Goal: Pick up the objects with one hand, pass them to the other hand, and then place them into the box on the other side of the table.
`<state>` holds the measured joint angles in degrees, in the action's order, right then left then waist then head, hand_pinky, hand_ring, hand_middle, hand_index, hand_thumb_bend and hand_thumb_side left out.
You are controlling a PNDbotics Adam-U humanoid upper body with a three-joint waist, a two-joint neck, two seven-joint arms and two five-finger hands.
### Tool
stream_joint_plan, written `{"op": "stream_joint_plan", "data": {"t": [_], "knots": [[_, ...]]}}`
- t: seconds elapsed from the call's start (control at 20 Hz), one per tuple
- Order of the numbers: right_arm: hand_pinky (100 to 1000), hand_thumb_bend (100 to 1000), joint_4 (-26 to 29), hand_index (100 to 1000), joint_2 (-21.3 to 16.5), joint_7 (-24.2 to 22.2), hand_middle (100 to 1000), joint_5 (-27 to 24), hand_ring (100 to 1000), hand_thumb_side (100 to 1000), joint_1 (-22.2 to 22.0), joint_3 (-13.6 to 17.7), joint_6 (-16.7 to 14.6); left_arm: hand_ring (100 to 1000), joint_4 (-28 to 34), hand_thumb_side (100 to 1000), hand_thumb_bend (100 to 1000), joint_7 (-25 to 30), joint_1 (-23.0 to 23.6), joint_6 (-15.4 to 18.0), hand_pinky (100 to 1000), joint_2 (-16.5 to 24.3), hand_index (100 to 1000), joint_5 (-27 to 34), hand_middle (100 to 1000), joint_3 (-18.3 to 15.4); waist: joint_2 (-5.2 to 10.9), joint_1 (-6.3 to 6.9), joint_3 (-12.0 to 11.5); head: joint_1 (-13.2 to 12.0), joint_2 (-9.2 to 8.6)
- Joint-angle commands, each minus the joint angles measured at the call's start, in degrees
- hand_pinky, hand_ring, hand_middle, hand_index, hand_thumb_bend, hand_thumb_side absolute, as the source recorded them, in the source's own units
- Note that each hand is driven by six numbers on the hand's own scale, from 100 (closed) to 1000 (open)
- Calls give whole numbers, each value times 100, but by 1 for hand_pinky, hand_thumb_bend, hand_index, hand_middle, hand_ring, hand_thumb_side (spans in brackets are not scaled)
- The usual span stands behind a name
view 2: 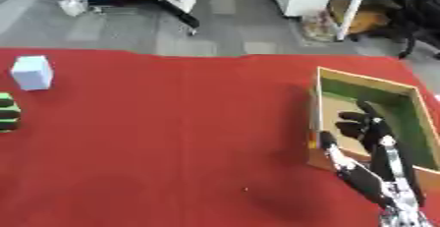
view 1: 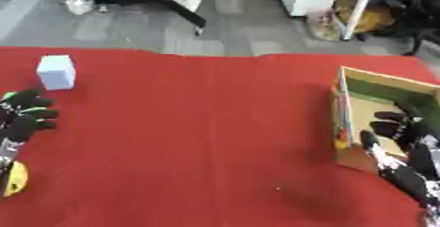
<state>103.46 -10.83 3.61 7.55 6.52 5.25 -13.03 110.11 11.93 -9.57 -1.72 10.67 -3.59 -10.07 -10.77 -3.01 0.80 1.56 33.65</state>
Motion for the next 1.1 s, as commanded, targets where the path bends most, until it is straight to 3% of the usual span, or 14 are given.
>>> {"op": "stream_joint_plan", "data": {"t": [0.05, 0.4, 0.55, 0.65, 0.8, 1.0, 1.1], "knots": [[752, 371, 99, 946, -61, -24, 717, -31, 723, 321, 26, 11, -7, 715, 142, 752, 678, 36, -19, 8, 720, 30, 869, -8, 708, -40, 204, -45, -4, -5, 1], [752, 370, 100, 947, -53, -64, 716, -21, 722, 315, -3, 18, -3, 713, 124, 741, 665, 40, -57, 47, 720, 165, 864, -60, 704, -51, 224, -34, 24, 2, 31], [752, 371, 88, 947, -77, -92, 715, -12, 722, 312, -16, 11, -5, 723, 86, 685, 654, 97, -193, 195, 729, 660, 857, -224, 712, -57, 248, -11, 48, 4, 62], [751, 372, 78, 947, -113, -101, 714, -9, 721, 311, -28, 11, -2, 733, -46, 650, 639, 276, -358, 396, 744, 1328, 859, -508, 721, -49, 268, 28, 64, 9, 85], [751, 372, 50, 947, -181, -109, 713, 13, 720, 308, -55, 12, 12, 766, -634, 572, 628, 792, -629, 989, 787, 2852, 866, -1305, 751, 105, 304, 124, 112, -13, 90], [751, 368, 15, 948, -235, -116, 711, 33, 720, 307, -123, 1, 17, 803, -2109, 433, 640, 1267, -1042, 1822, 833, 4601, 862, -2227, 780, 629, 375, 252, 177, -59, 103], [752, 368, 3, 948, -260, -134, 711, 41, 720, 306, -141, -14, 13, 814, -2926, 391, 635, 1330, -1290, 2145, 844, 5078, 862, -2815, 789, 973, 400, 287, 214, -91, 113]]}}
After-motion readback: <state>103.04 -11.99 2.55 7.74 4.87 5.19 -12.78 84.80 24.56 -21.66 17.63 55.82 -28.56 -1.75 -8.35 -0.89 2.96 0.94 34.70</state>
